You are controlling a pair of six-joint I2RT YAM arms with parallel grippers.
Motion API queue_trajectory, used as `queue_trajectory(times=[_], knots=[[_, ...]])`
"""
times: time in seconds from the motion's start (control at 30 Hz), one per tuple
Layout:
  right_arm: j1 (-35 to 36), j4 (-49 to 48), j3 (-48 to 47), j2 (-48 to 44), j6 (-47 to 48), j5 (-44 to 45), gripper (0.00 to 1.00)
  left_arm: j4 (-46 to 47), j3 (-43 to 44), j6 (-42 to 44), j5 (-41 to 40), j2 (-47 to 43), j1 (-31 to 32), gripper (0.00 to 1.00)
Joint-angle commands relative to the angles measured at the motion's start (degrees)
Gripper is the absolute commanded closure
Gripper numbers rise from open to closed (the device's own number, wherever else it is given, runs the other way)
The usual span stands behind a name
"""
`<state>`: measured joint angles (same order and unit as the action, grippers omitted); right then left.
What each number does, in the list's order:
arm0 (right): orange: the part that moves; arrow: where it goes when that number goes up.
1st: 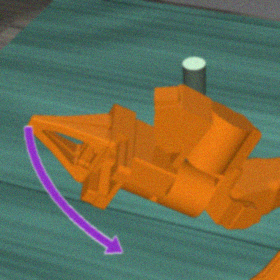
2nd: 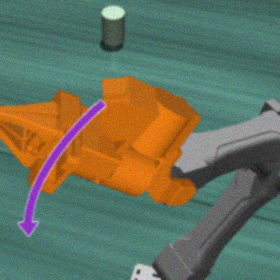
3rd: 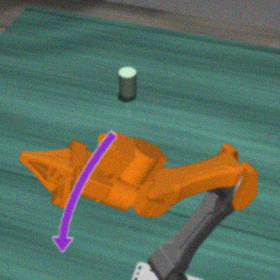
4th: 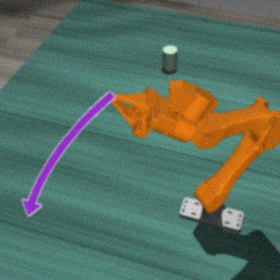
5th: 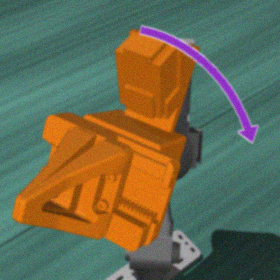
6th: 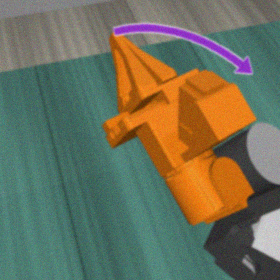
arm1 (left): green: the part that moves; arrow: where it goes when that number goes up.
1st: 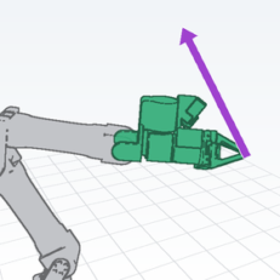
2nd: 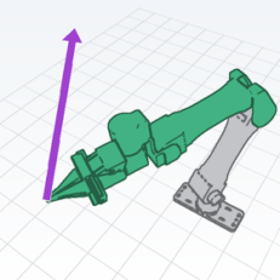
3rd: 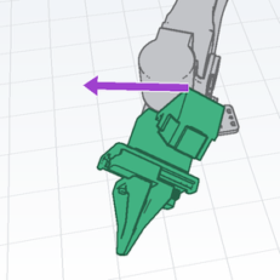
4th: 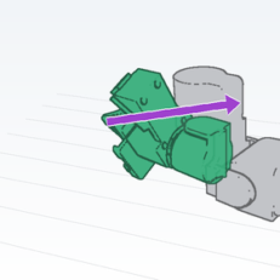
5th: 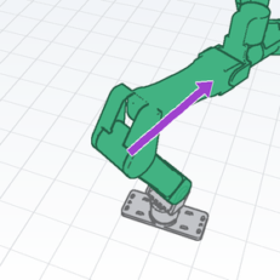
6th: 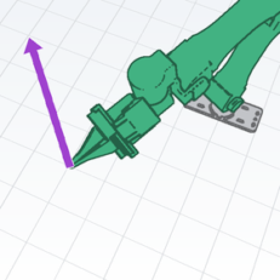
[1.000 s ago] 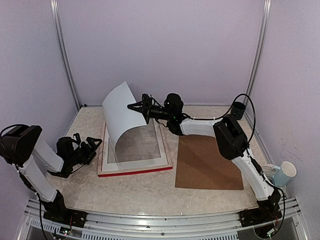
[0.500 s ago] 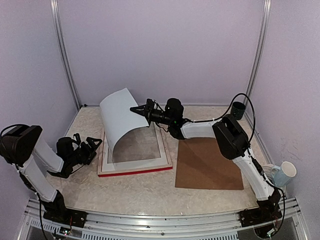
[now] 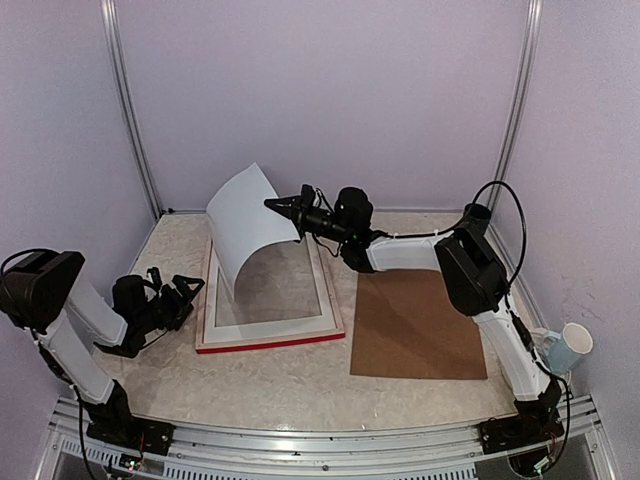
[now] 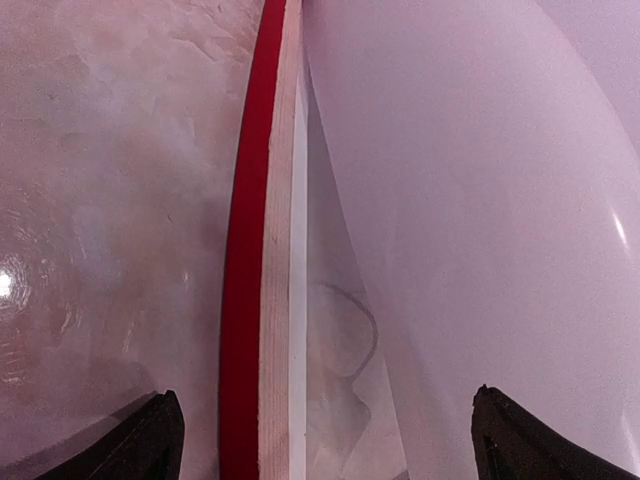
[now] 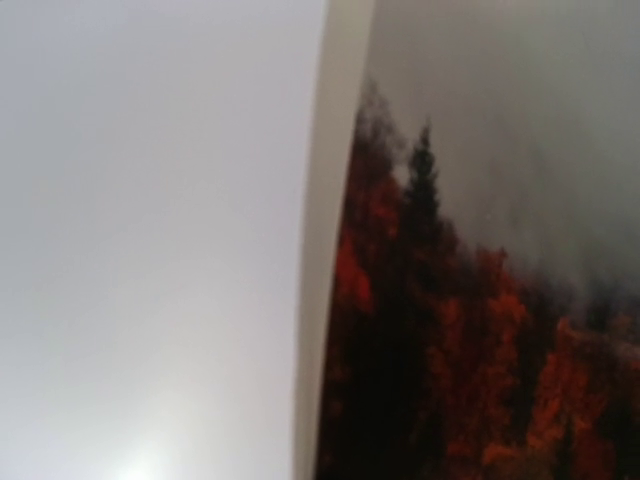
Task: Put the photo into the frame
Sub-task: Place the photo on the mat board.
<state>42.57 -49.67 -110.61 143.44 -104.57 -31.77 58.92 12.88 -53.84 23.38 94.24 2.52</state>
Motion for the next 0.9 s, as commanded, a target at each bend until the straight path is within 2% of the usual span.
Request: queue_trajectory(times=[0.0, 0.13, 0.5, 0.63, 0.87], knots=[[0.21, 0.92, 4.9, -6.04, 3.76, 3.69, 0.89, -2.31, -1.28, -0.2, 0.4, 0.17, -0.5, 0.01], [-0.12, 0.68, 12.14, -10.03, 4.62, 7.47, 0.9, -2.23, -1.28, -0.22, 0.62, 0.35, -0.5, 0.01], [-0.28, 10.91, 21.14, -18.47, 14.68, 11.56, 0.89, -2.31, -1.36, -0.21, 0.76, -0.02, -0.5, 0.01], [-0.66, 16.94, 22.03, -21.02, 19.47, 13.24, 0.88, -2.36, -1.37, -0.29, 0.87, -0.11, -0.5, 0.01], [-0.69, 29.28, 18.22, -21.46, 26.61, 12.84, 0.84, -2.4, -1.41, -0.39, 0.94, -0.1, -0.5, 0.01]])
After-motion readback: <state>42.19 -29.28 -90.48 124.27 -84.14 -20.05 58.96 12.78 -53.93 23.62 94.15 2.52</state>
